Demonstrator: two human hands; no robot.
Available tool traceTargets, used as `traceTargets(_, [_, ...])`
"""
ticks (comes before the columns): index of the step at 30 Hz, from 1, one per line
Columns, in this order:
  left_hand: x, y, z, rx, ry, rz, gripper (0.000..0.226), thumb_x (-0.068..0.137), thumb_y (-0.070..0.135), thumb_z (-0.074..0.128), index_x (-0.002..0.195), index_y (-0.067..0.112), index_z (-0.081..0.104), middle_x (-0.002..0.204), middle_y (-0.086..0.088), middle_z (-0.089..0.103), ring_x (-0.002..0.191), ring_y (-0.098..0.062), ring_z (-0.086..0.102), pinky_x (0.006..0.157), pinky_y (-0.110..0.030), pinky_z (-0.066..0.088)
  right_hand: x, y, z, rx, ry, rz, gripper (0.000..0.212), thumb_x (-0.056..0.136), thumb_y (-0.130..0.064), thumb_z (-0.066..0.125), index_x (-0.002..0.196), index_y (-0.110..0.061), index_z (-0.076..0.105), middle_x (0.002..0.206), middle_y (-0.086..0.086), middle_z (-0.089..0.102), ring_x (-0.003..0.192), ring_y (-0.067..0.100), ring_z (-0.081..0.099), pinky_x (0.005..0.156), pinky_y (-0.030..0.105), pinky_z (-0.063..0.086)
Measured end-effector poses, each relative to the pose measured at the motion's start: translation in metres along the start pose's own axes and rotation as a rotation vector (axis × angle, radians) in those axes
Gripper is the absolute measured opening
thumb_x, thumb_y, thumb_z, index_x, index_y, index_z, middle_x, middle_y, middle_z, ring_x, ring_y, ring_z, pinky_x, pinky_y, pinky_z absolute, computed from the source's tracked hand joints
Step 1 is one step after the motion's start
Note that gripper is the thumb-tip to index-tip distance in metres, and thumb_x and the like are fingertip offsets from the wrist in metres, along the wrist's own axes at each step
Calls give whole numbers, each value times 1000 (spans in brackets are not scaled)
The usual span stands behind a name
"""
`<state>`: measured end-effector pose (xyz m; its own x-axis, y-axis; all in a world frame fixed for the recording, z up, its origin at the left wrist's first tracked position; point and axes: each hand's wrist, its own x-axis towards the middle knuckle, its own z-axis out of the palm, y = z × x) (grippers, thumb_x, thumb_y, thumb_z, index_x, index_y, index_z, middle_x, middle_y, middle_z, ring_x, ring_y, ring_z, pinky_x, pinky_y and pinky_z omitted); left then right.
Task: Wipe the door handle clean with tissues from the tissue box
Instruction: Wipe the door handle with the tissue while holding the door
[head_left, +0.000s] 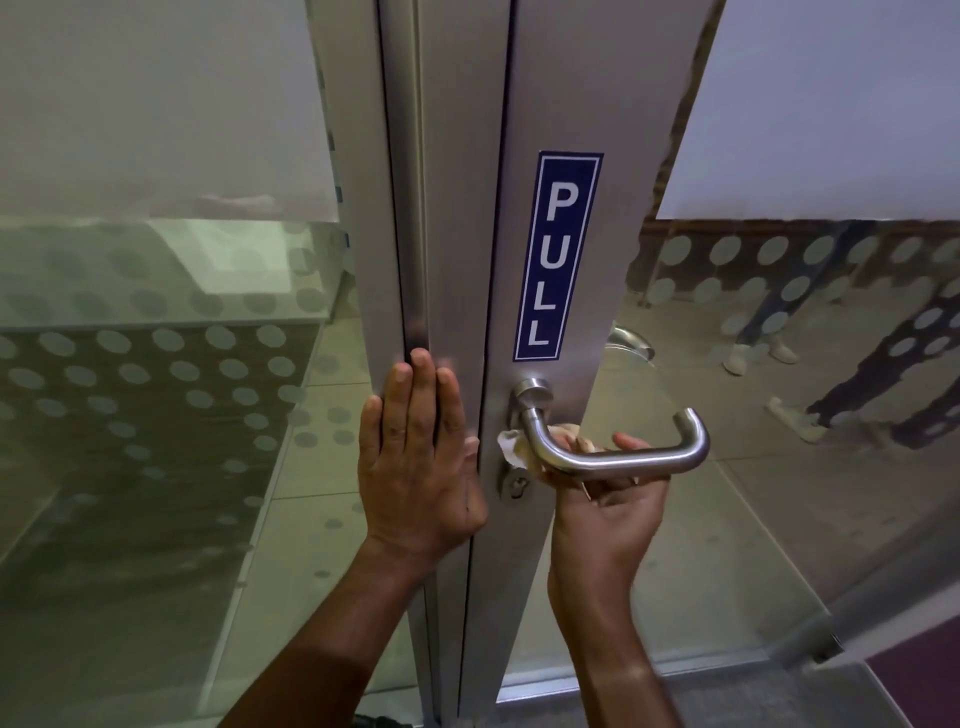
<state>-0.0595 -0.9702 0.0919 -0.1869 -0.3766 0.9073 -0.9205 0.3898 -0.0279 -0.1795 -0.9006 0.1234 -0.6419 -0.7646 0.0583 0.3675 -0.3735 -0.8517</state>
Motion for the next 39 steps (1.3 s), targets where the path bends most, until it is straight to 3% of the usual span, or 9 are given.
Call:
traceTargets(3, [-1,0,-1,1,-5,-3,78,95,30,33,156,10,-11,165,-7,-18,153,-23,-12,123,-40,-7,2,-1,6,-16,14,-93,31,73,8,73,101,0,63,92,16,73,91,25,72,81,33,59])
traceTargets(8, [-1,0,-2,5,-10,-6,81,93,29,36,156,9,-11,165,-7,-18,153,-23,-12,124,-40,-7,3,5,7,-64,-86,-166,28,79,6,68,102,-12,71,95,2,76,95,16,71,80,21,54])
traceTargets(13, [0,0,-2,-3,-4,-3,77,95,30,32,156,10,-11,165,-7,-17,153,-22,-12,124,-40,-7,13,12,10,-110,-177,-338,37,71,-1,75,106,-8,67,93,18,62,88,5,66,77,15,51])
traceTargets(19, [2,1,-3,-23,3,-3,70,99,30,25,156,11,-11,165,-6,-18,153,-22,-12,123,-40,-7,22,26,9,-156,-187,-473,38,78,10,68,112,-6,66,92,17,54,86,-1,59,79,13,48])
traceTargets(24, [0,1,-4,-27,13,-2,73,97,29,29,156,11,-11,165,-6,-18,153,-23,-12,123,-40,-8,21,29,3,-77,-238,-414,30,78,-8,68,108,-12,72,92,22,57,89,17,63,83,30,52])
traceTargets(28, [1,1,-4,-32,1,1,68,101,31,23,156,11,-11,164,-6,-19,153,-23,-13,123,-40,-8,22,21,12,11,-129,-262,26,77,-19,78,102,-26,76,91,10,69,84,17,67,77,28,53])
traceTargets(30, [3,1,-4,-32,1,2,68,101,31,23,156,11,-11,164,-6,-19,153,-23,-13,123,-40,-8,22,20,13,77,-104,-161,21,75,-20,78,95,-24,78,90,10,72,83,20,69,74,30,54])
traceTargets(35, [0,2,-4,-37,-1,-9,66,102,32,21,157,10,-10,165,-6,-17,153,-24,-11,123,-41,-7,17,18,2,12,-239,-253,24,74,-8,77,97,-11,76,86,28,60,77,14,65,67,22,53])
traceTargets(39, [1,2,-4,-36,-4,-7,65,103,33,20,157,10,-9,165,-7,-17,153,-24,-11,123,-40,-7,22,20,7,1,-234,-271,28,76,-9,75,103,-17,75,87,19,55,78,10,62,68,18,50])
